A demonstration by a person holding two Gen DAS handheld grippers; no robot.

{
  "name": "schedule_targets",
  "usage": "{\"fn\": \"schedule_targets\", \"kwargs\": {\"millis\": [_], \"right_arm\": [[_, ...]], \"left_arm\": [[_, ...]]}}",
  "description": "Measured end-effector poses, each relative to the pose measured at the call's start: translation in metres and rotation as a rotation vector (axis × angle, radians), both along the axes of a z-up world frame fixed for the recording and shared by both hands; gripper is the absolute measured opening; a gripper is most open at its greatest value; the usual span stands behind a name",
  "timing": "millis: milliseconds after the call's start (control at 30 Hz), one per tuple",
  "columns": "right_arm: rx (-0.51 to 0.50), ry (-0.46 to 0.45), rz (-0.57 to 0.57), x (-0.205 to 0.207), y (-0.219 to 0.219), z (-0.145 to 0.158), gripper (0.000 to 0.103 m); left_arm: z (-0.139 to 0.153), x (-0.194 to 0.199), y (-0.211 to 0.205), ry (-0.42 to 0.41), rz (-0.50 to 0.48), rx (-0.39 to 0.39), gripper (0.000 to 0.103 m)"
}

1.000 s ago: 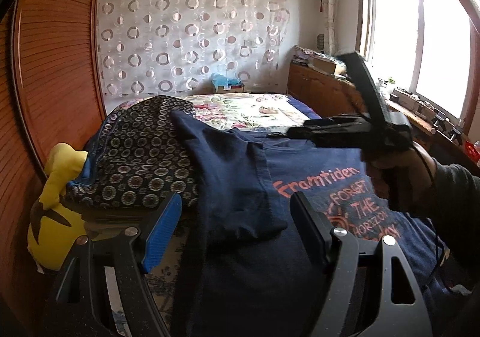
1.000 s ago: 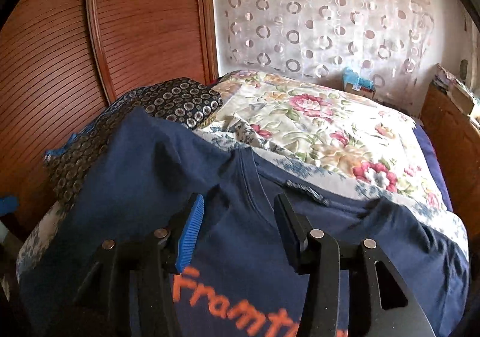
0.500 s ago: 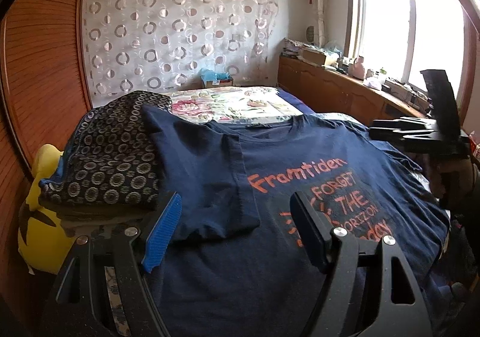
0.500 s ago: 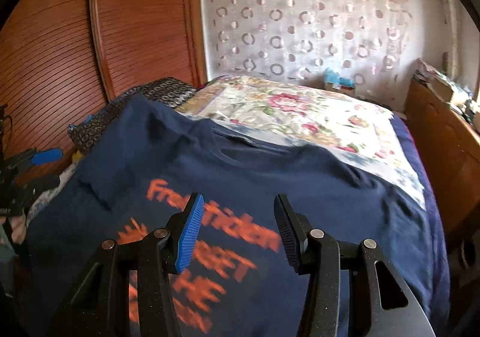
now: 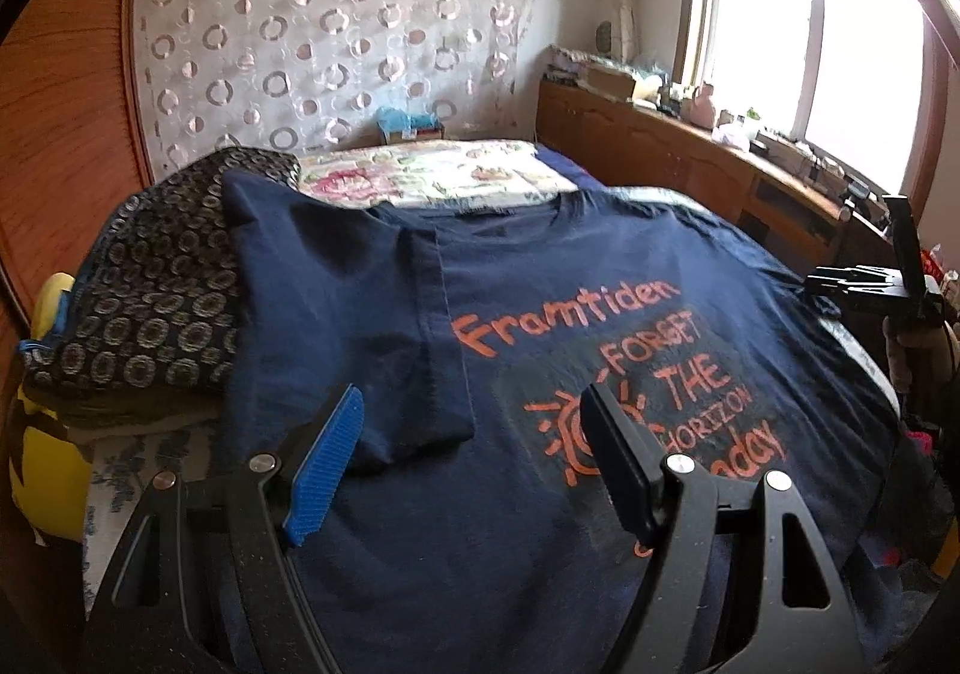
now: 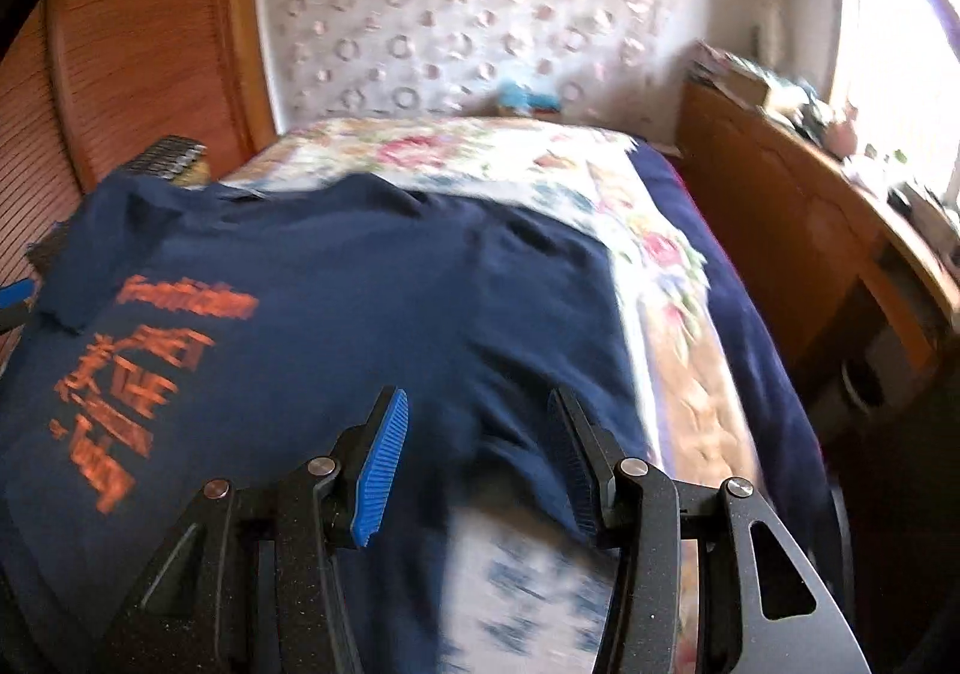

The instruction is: Fold small clothes

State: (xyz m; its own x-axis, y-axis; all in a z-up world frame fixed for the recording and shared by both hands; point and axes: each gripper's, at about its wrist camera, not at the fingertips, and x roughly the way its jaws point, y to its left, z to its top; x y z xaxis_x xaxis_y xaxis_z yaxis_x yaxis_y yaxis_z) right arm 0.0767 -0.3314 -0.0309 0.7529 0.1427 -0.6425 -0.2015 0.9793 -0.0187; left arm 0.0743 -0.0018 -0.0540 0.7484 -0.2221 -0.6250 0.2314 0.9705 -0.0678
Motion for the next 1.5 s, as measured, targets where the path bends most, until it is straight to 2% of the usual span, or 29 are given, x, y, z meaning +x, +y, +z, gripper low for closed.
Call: {"fn": "schedule_targets", "kwargs": {"millis": [167, 367, 500, 767, 900, 933, 1067, 1200, 1300, 1333, 1433, 1500], "right_arm": [[0.009, 0.063, -0.060, -0.004, -0.018, -0.009, 0.050], [0.025, 0.102, -0.057, 0.000, -0.019, -0.002, 0.050], [0.044, 0.100, -0.052, 0.012, -0.029, 0.008, 0.050], [0.095, 0.046, -0.063, 0.009, -0.049, 0.007, 0.050], [0.089, 0.087, -0.058, 0.019, -0.050, -0.004, 0.050], [0.093, 0.103, -0.051, 0.022, -0.050, -0.006, 0.050], [0.075, 0.129, -0.036, 0.028, -0.047, -0.008, 0.043], [0.062, 0.129, -0.031, 0.028, -0.047, -0.004, 0.038], [0.033, 0.120, -0.043, 0.029, -0.048, -0.004, 0.020], [0.018, 0.116, -0.045, 0.029, -0.048, -0.003, 0.009], [-0.034, 0.107, -0.043, 0.030, -0.045, -0.002, 0.003], [-0.063, 0.073, -0.035, 0.028, -0.038, 0.003, 0.002]], "left_arm": [[-0.010, 0.009, -0.012, 0.053, -0.034, 0.004, 0.076], [-0.022, 0.018, -0.028, 0.109, -0.068, 0.050, 0.076], [-0.026, 0.025, -0.034, 0.137, -0.078, 0.071, 0.076], [-0.037, 0.037, -0.039, 0.192, -0.072, 0.098, 0.076], [-0.037, 0.038, -0.039, 0.197, -0.075, 0.101, 0.077], [-0.038, 0.038, -0.040, 0.200, -0.082, 0.103, 0.081], [-0.041, 0.038, -0.050, 0.204, -0.106, 0.155, 0.090], [-0.042, 0.040, -0.049, 0.214, -0.117, 0.147, 0.095], [-0.042, 0.040, -0.050, 0.214, -0.118, 0.149, 0.095], [-0.042, 0.040, -0.051, 0.214, -0.118, 0.148, 0.096], [-0.044, 0.042, -0.053, 0.217, -0.125, 0.152, 0.098], [-0.044, 0.042, -0.054, 0.218, -0.126, 0.155, 0.099]]}}
